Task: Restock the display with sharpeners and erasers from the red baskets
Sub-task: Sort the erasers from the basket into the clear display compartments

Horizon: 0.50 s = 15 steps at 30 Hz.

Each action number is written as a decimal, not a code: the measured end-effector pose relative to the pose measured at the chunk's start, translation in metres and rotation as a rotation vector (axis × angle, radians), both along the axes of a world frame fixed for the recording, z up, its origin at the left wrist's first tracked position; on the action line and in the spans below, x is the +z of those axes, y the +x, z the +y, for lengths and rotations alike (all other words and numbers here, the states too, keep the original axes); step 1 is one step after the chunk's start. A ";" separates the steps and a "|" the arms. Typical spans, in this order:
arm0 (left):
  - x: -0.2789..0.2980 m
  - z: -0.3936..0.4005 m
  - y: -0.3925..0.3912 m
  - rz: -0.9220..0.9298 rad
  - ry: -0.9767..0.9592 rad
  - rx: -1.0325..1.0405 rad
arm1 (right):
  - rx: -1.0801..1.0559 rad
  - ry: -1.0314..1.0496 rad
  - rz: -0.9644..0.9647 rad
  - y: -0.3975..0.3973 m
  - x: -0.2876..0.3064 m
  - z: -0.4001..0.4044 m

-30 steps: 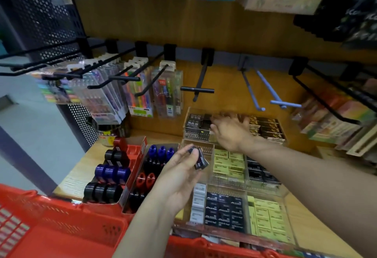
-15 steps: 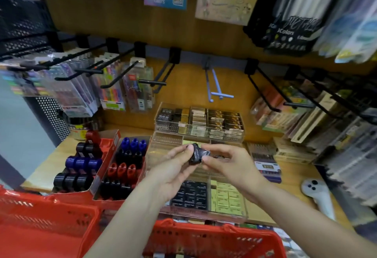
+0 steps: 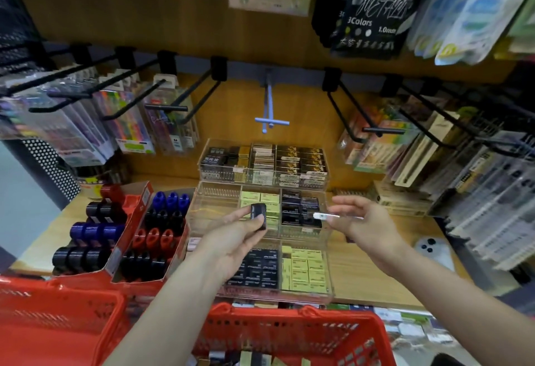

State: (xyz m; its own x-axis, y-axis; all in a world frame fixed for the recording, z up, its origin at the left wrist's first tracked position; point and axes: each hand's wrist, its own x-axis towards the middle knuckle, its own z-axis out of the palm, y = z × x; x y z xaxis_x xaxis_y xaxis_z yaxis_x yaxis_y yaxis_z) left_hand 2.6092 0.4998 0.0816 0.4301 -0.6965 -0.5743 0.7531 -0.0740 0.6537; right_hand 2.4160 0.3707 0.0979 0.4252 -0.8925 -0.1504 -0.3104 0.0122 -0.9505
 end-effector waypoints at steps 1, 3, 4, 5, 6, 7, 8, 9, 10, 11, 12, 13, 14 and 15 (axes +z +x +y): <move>-0.001 -0.001 -0.001 -0.034 0.007 -0.006 | 0.029 -0.034 0.028 -0.003 0.000 -0.002; -0.004 -0.003 -0.004 -0.085 0.013 -0.014 | 0.078 -0.091 0.034 -0.006 0.001 -0.003; -0.005 -0.004 -0.006 -0.104 0.014 -0.021 | 0.098 -0.120 0.020 -0.007 0.002 -0.003; -0.004 -0.004 -0.008 -0.118 0.017 -0.032 | 0.116 -0.156 0.001 -0.007 0.005 -0.002; -0.003 -0.005 -0.011 -0.126 0.020 -0.047 | 0.134 -0.197 -0.017 -0.006 0.007 0.000; 0.000 -0.005 -0.014 -0.126 0.018 -0.066 | 0.158 -0.239 -0.030 -0.005 0.011 0.002; 0.003 -0.005 -0.016 -0.120 0.008 -0.090 | 0.188 -0.277 -0.042 -0.003 0.015 0.005; 0.008 -0.005 -0.019 -0.117 -0.009 -0.120 | 0.222 -0.308 -0.053 0.000 0.018 0.008; 0.012 -0.004 -0.022 -0.120 -0.030 -0.153 | 0.251 -0.329 -0.064 0.003 0.020 0.011; 0.016 -0.004 -0.023 -0.125 -0.046 -0.180 | 0.268 -0.340 -0.072 0.007 0.022 0.014; 0.020 -0.004 -0.025 -0.131 -0.057 -0.201 | 0.275 -0.343 -0.085 0.010 0.022 0.017; 0.024 -0.004 -0.026 -0.135 -0.064 -0.218 | 0.275 -0.340 -0.099 0.013 0.021 0.019; 0.027 -0.004 -0.027 -0.141 -0.069 -0.235 | 0.271 -0.340 -0.112 0.015 0.020 0.021; 0.029 -0.003 -0.027 -0.156 -0.074 -0.254 | 0.265 -0.343 -0.124 0.016 0.020 0.023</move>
State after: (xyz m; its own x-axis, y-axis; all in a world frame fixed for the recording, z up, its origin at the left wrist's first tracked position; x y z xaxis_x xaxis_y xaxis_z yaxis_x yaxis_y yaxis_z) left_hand 2.5820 0.4966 0.1109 0.3160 -0.8302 -0.4591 0.6069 -0.1950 0.7705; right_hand 2.4319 0.3934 0.1177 0.6418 -0.7399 0.2017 -0.1443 -0.3749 -0.9158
